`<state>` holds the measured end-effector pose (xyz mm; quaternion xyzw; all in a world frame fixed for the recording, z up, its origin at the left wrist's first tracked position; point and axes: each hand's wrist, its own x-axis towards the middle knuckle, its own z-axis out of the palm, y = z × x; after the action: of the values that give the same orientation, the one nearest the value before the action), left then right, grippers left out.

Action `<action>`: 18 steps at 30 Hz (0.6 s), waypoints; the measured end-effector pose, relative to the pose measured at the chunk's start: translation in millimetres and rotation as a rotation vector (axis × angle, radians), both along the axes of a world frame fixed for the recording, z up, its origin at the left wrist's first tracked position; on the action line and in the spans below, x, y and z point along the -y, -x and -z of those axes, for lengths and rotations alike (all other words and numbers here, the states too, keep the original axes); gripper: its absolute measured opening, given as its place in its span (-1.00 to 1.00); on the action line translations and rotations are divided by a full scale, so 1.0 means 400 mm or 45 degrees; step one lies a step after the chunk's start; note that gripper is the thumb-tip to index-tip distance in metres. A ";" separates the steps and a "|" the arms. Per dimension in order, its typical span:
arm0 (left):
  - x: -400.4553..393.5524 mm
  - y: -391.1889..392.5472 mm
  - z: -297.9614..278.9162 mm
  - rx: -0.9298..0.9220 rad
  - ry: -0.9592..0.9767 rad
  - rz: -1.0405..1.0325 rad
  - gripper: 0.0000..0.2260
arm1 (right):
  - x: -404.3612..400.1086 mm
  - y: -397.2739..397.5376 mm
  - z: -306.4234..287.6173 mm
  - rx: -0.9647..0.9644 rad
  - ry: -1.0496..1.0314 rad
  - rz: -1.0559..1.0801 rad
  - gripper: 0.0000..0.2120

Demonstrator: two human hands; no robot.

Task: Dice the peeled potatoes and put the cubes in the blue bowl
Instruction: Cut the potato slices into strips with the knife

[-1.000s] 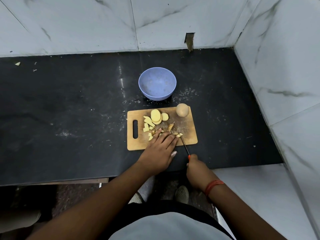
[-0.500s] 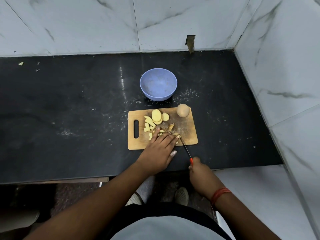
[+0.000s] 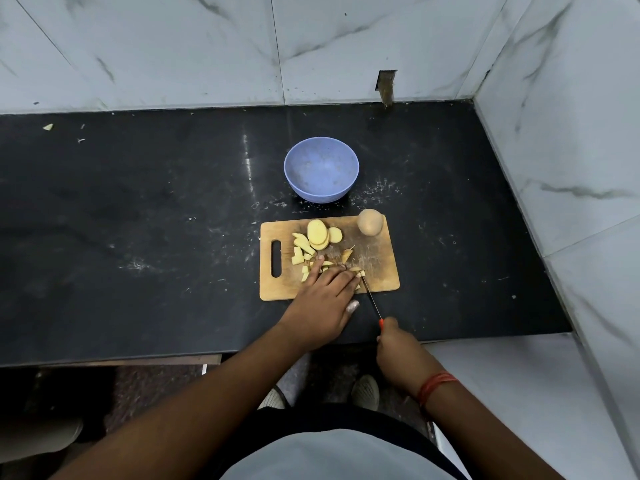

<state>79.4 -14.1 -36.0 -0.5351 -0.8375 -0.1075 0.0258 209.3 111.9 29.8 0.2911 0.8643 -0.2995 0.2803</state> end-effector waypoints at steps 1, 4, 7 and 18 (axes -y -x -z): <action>-0.001 0.000 0.000 -0.004 -0.006 0.000 -0.56 | 0.000 0.006 -0.001 0.017 0.009 -0.002 -0.85; -0.003 -0.002 0.002 -0.011 -0.007 -0.002 -0.56 | -0.009 0.021 0.002 0.036 0.009 0.000 -0.81; -0.003 -0.002 -0.001 -0.023 0.000 -0.008 -0.56 | -0.010 0.005 0.002 0.037 -0.013 -0.028 -0.80; 0.027 -0.019 -0.007 -0.132 0.015 0.171 -0.51 | -0.079 -0.052 -0.027 -0.262 0.318 0.333 -0.82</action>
<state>87.0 -24.8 -33.0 -0.5949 -0.7980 -0.0762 0.0585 230.2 143.3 40.4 0.3316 0.7993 -0.4665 0.1832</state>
